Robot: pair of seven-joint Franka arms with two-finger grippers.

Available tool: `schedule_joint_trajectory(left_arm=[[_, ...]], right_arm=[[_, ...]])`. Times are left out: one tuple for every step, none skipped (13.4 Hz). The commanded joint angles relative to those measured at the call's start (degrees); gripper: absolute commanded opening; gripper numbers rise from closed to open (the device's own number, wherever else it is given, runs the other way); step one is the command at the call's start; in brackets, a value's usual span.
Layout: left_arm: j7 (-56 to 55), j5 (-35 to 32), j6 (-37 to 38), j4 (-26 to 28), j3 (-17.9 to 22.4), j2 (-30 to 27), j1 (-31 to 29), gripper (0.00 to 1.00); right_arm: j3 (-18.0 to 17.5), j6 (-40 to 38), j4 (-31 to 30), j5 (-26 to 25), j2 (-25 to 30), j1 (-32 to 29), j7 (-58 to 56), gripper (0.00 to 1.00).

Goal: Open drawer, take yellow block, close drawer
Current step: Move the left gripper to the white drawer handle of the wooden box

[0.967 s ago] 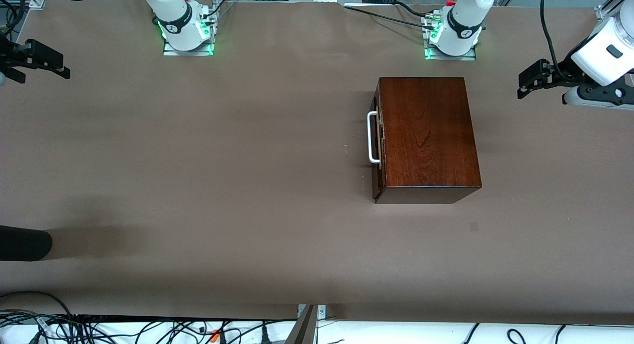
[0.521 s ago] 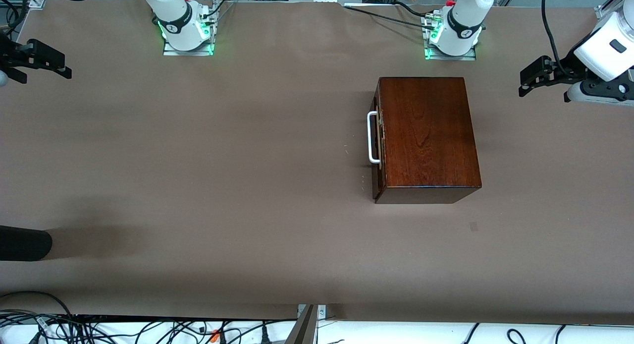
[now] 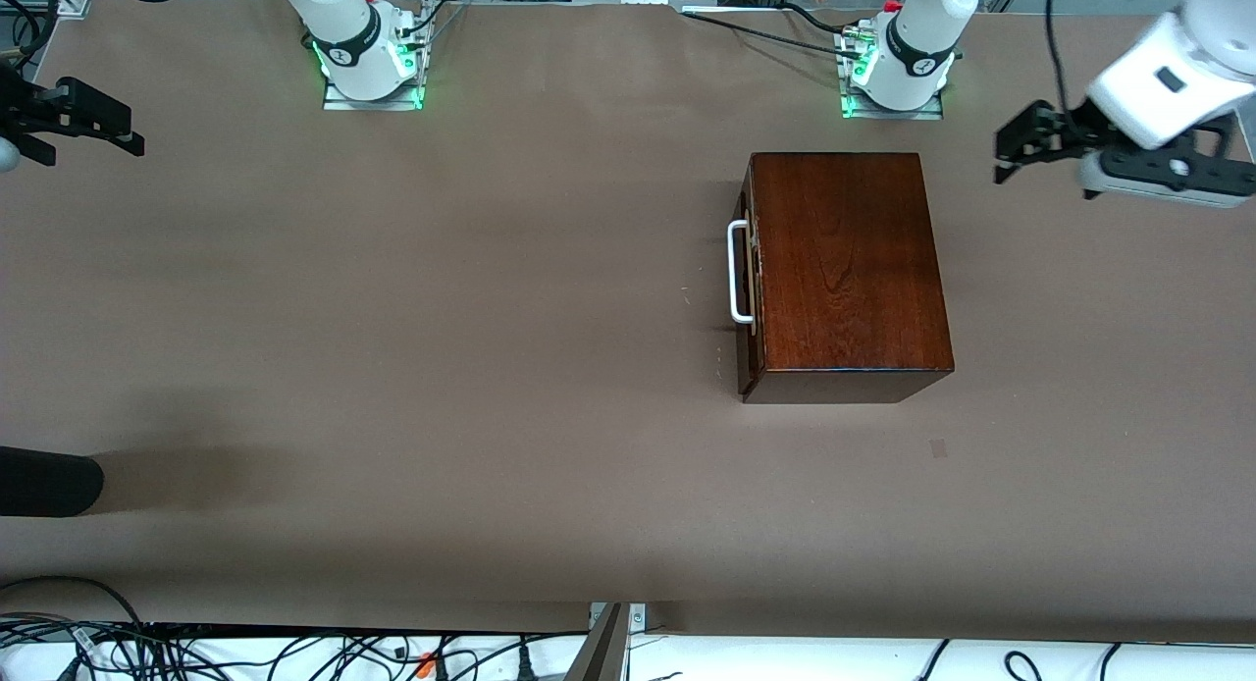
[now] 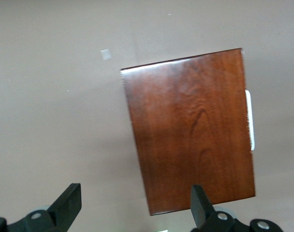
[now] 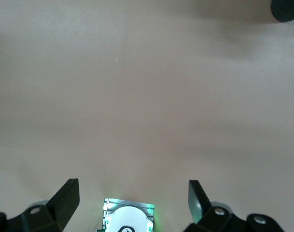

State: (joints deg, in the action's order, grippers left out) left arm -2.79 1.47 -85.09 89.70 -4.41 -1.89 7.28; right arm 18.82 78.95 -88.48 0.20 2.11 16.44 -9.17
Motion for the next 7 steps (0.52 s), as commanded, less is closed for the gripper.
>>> schedule_joint_trajectory(left_arm=[[-8.15,0.99,-0.07,-0.84,-6.29,0.3,0.11,1.0],[-12.54,0.3,-0.16,-0.84,-10.06,0.83,0.11,1.0],[-17.37,-0.23,-1.38,-0.84,-13.75,1.01,0.11,1.0],[-22.55,-0.67,-2.43,-0.58,-16.83,1.27,0.11,1.0],[-27.74,-1.02,-2.88,-0.67,-19.91,2.75,0.19,1.0],[-32.66,-2.07,-3.75,-0.67,-22.81,3.64,0.37,1.0],[-38.02,-3.56,-5.42,-0.67,-26.23,5.04,0.37,1.0]], right_arm=[[-0.01,-0.37,0.77,0.68,0.09,0.0,-0.5,1.0],[-0.01,-0.37,0.77,0.68,0.17,0.0,-0.5,1.0],[0.08,-0.37,0.77,0.68,0.26,0.0,-0.5,1.0],[0.08,-0.46,0.77,0.68,0.26,0.0,-0.59,1.0],[-0.01,-0.37,0.77,0.68,0.35,0.0,-0.5,1.0],[-0.01,-0.11,0.85,0.68,0.26,0.0,-0.5,1.0],[-0.01,0.94,0.85,0.76,0.26,0.0,-0.5,1.0]])
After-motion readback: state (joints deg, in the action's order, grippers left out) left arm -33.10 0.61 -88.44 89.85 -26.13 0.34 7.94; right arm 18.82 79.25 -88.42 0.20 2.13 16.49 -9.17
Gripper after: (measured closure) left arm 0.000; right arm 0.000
